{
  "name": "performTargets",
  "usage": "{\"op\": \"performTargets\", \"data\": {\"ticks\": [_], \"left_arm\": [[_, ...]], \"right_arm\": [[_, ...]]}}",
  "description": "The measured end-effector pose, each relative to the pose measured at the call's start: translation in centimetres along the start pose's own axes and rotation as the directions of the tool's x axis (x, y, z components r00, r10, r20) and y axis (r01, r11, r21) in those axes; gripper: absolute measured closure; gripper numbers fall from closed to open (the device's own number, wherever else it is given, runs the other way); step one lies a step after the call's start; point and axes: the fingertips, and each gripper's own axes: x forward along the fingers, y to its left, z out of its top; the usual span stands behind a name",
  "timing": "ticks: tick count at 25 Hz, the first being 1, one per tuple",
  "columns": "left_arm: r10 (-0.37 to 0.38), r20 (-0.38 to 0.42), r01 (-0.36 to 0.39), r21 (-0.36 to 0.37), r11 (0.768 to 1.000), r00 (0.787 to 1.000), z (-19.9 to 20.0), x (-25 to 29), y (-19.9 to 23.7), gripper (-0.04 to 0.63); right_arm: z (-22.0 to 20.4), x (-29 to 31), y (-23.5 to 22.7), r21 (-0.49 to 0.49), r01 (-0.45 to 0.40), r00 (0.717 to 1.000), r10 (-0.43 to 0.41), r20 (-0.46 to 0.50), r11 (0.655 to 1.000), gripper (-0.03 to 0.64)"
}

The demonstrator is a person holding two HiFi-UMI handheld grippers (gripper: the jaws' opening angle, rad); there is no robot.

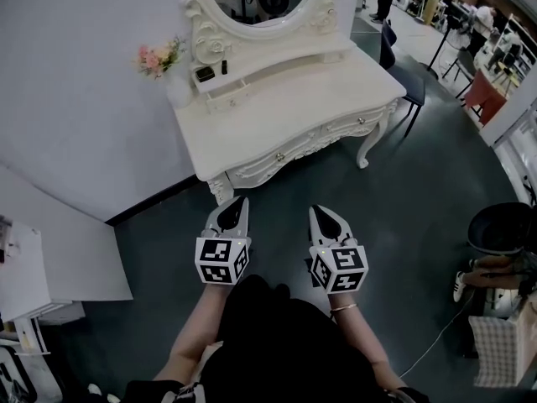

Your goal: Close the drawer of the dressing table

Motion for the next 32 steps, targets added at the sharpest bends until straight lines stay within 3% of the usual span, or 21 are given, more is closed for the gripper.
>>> {"op": "performTargets", "data": {"ticks": [8,18,32], "left_arm": [[-0.001,-0.001,0.001,0.009,1.000,1.000,0.5,0.7,-0.2,0.511],[0.008,-0.005,-0.008,0.023,1.000,1.000,1.0,3.6,0.5,0.477],[-0.045,-0.042,0.045,0.014,0.999,0.998,1.7,14.0,2.9,0.452]], "right_arm": [[-0.1,0.3,-0.6,0.010,-0.014,1.000,0.014,-0.006,1.000,0.612],[-0.5,1.7,-2.5,0.035,0.006,1.000,-0.005,-0.023,0.999,0.612],[0.6,9.0,-7.3,0.061,0.046,0.997,-0.042,-0.061,0.997,0.612]]}}
